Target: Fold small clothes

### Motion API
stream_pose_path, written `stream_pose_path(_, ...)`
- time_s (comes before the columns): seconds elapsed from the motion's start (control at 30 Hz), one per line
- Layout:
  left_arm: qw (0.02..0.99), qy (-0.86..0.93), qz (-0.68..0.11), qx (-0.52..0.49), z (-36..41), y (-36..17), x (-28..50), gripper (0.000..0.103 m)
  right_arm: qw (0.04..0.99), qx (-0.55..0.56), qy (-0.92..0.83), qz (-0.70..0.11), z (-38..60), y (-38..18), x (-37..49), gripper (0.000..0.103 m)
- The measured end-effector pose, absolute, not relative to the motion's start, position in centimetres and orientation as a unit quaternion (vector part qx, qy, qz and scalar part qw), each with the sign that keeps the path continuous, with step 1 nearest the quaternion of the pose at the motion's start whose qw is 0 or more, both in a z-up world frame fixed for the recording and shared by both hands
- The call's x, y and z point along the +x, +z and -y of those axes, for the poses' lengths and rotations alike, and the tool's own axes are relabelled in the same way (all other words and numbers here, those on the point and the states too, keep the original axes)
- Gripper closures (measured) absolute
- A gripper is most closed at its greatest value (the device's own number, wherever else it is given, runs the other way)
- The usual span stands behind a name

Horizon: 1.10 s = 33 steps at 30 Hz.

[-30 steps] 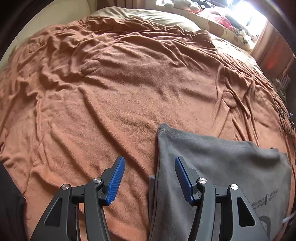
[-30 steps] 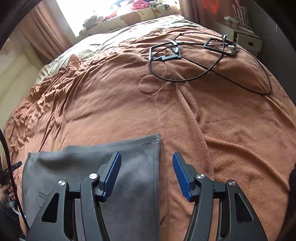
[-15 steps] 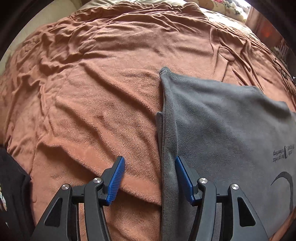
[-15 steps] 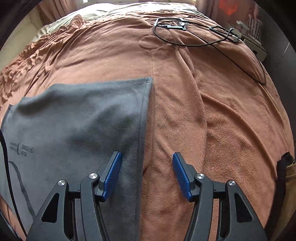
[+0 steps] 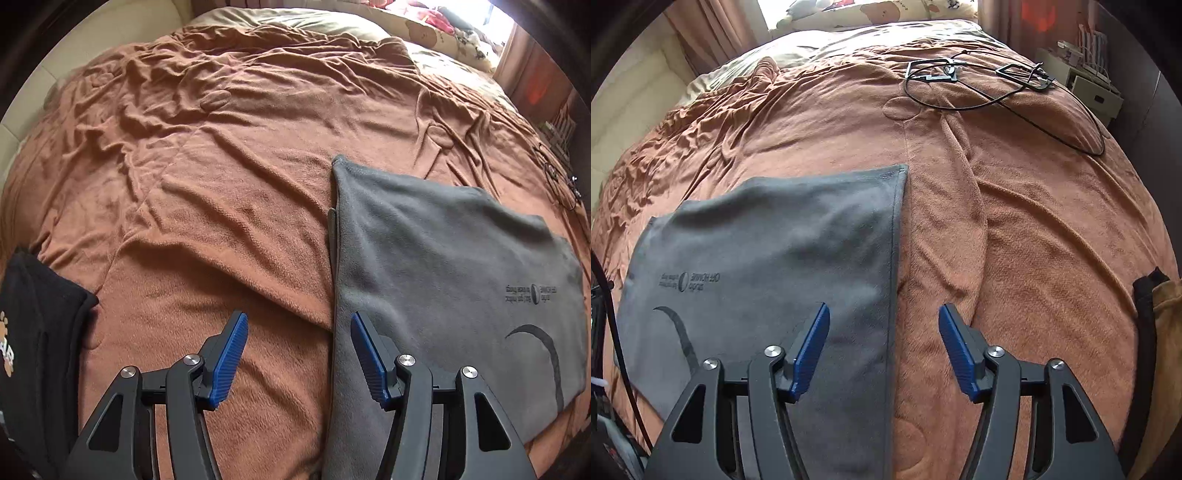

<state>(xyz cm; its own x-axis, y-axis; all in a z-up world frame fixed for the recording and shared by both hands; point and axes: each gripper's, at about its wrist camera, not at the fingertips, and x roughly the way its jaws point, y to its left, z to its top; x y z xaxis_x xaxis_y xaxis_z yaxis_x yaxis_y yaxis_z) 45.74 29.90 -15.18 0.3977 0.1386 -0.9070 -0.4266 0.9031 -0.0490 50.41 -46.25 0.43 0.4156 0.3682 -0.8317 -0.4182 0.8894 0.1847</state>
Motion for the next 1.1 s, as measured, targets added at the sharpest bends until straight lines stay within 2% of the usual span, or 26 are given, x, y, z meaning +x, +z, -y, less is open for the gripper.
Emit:
stream_pose_path(0.07, 0.829, 0.169, -0.513, -0.146, -29.6, -14.6, 44.6, 0.036, 0.841, -0.018, 0.237, -0.486, 47.1, 0.9, 49.4, 0.022)
stream_pose_path(0.17, 0.836, 0.163, -0.501, -0.155, -28.7, -14.0, 42.7, 0.023, 0.847, -0.015, 0.229, -0.48, 48.2, 1.6, 47.6, 0.014)
stream_pose_path(0.3, 0.844, 0.157, -0.489, -0.157, -27.4, -13.7, 40.5, 0.012, 0.854, -0.038, 0.227, -0.467, 48.4, 2.2, 44.6, 0.0)
stream_pose_path(0.37, 0.847, 0.151, -0.484, -0.16, -26.7, -13.7, 39.7, 0.008, 0.855, -0.044, 0.225, -0.465, 48.4, 2.1, 43.1, 0.0)
stream_pose_path(0.77, 0.848, 0.126, -0.482, -0.178, -23.1, -15.1, 34.8, 0.008, 0.836, 0.001, 0.229, -0.498, 50.9, 0.7, 38.7, 0.0)
stream_pose_path(0.97, 0.849, 0.116, -0.479, -0.191, -22.7, -15.4, 32.8, 0.008, 0.84, 0.035, 0.234, -0.488, 52.6, 0.5, 36.9, 0.0)
stream_pose_path(1.07, 0.848, 0.105, -0.471, -0.22, -22.9, -15.5, 31.7, 0.015, 0.839, 0.068, 0.246, -0.481, 53.7, 0.3, 36.0, 0.001)
stream_pose_path(1.1, 0.847, 0.103, -0.468, -0.229, -23.0, -15.5, 31.4, 0.019, 0.839, 0.078, 0.245, -0.48, 54.2, 0.2, 35.9, 0.006)
